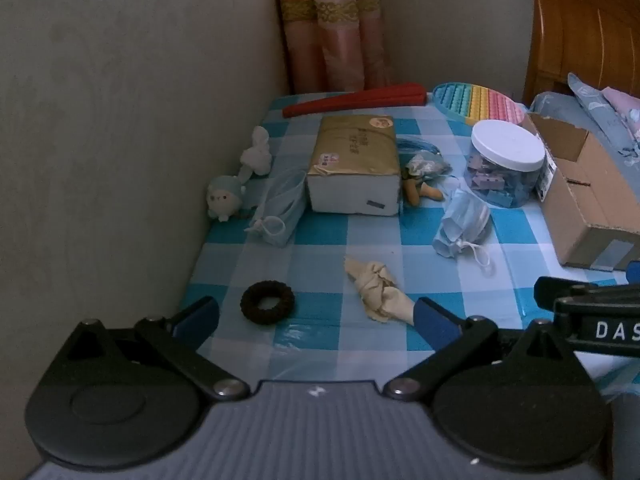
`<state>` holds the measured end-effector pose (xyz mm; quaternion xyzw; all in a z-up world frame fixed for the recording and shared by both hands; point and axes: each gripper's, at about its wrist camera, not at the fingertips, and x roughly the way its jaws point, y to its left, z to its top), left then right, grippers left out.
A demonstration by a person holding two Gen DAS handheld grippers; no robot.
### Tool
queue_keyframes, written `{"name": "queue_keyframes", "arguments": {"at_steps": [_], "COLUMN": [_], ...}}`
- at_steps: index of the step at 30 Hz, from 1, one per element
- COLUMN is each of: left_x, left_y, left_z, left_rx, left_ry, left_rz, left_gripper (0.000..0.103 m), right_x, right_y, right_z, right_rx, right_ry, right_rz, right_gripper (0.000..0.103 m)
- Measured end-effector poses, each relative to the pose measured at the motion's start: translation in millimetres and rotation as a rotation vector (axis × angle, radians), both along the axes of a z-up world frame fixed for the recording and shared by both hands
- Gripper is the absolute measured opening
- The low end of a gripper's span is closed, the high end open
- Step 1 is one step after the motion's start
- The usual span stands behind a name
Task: Organize soft objects
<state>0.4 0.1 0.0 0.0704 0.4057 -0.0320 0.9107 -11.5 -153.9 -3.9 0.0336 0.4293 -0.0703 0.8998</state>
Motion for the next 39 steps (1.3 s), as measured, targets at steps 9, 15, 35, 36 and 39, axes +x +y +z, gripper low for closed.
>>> {"name": "queue_keyframes", "arguments": {"at_steps": [9, 15, 35, 36, 39], "left_x": [-0.4, 1.5, 2.6, 2.6, 2.8], "left_y": [0.0, -0.5, -2.0, -2.0, -2.1], "left_z": [-0.1, -0.8, 1.5, 1.5, 1.5], "left_rx": [0.002, 0.003, -0.001, -0.001, -0.001], "left_ry": [-0.008, -0.007, -0.008, -0.008, -0.009], "left_rz": [-0.001, 0.0, 0.001, 0.001, 0.001], "left_gripper": [0.102, 0.102, 0.102, 0.102, 0.102], "right_x": [-0.6, -0.7, -1.6, -1.7, -1.3], "right_y": [1.1, 2.4, 4.6, 4.7, 4.3], "right_z": [1.1, 1.6, 2.8, 2.9, 2.5], "right_rx": [-0.004, 0.001, -0.003, -0.004, -0.003], "right_ry": [-0.005, -0.003, -0.006, -0.006, -0.006], "right_rz": [0.001, 0.002, 0.007, 0.007, 0.006], "right_gripper": [0.103, 0.103, 0.103, 0.103, 0.103]}}
